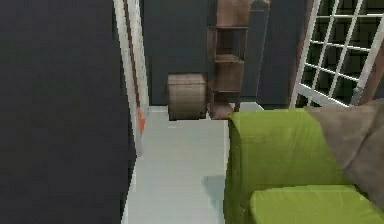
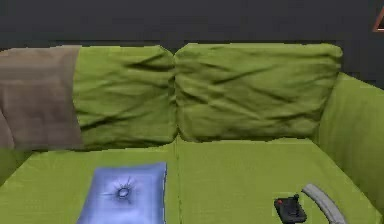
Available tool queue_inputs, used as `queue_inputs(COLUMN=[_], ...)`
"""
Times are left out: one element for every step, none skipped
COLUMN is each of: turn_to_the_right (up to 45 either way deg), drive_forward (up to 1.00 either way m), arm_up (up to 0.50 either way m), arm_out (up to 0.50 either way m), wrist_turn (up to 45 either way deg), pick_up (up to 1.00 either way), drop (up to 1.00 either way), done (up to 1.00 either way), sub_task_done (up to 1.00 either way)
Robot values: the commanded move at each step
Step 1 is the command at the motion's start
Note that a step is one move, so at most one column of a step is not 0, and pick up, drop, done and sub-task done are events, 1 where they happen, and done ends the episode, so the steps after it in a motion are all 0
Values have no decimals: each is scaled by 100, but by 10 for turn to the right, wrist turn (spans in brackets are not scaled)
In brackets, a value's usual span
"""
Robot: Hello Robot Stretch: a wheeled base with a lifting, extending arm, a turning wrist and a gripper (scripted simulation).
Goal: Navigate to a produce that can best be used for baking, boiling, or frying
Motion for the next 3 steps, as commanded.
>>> queue_inputs(turn_to_the_right=[0,-60,0], drive_forward=[100,0,90], arm_up=[0,0,0], arm_out=[0,0,0], wrist_turn=[0,0,0], pick_up=[0,0,0], drop=[0,0,0], done=[0,0,0], sub_task_done=[0,0,0])
